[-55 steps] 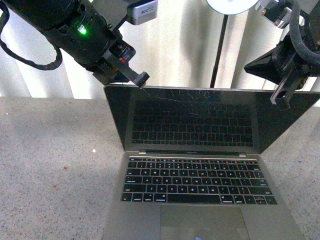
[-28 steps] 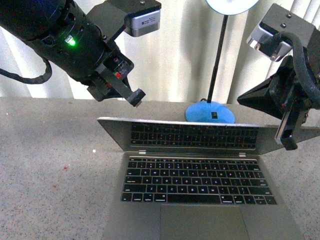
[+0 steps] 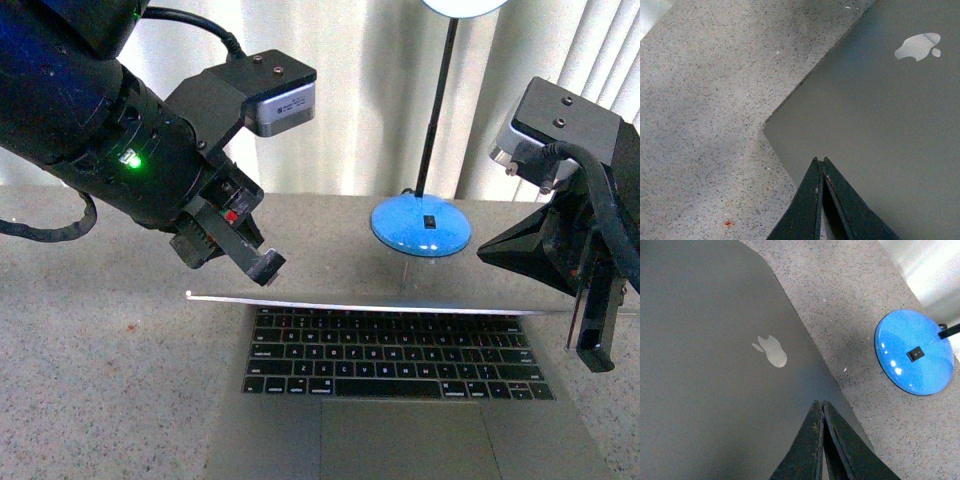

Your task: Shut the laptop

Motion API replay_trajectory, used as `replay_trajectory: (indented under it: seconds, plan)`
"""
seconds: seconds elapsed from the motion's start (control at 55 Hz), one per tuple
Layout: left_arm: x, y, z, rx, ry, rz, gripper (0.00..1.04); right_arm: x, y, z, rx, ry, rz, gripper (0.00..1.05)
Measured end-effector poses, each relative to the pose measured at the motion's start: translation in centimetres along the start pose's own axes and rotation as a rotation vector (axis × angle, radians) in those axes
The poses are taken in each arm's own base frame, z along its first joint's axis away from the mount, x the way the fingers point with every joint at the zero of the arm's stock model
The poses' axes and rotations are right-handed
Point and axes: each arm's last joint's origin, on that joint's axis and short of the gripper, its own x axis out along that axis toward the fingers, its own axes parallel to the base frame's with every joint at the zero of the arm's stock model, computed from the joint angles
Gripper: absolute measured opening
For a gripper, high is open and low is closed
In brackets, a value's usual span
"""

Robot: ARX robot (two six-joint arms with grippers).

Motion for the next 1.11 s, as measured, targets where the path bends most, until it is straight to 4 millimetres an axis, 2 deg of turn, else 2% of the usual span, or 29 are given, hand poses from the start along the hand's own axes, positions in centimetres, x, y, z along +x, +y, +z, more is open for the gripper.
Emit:
replay_trajectory:
  seconds: [0.509, 1.109]
  plan:
    - [1.9, -0.8, -2.0, -0.055, 0.026, -0.043, 0.04, 0.4, 0.9, -1.1, 0.000, 0.033, 0.037, 0.03]
    - [2.8, -1.9, -3.5, -0.098, 0.030, -0.079, 0.04, 1.2, 1.6, -2.4, -0.001, 0.059, 0.067, 0.03]
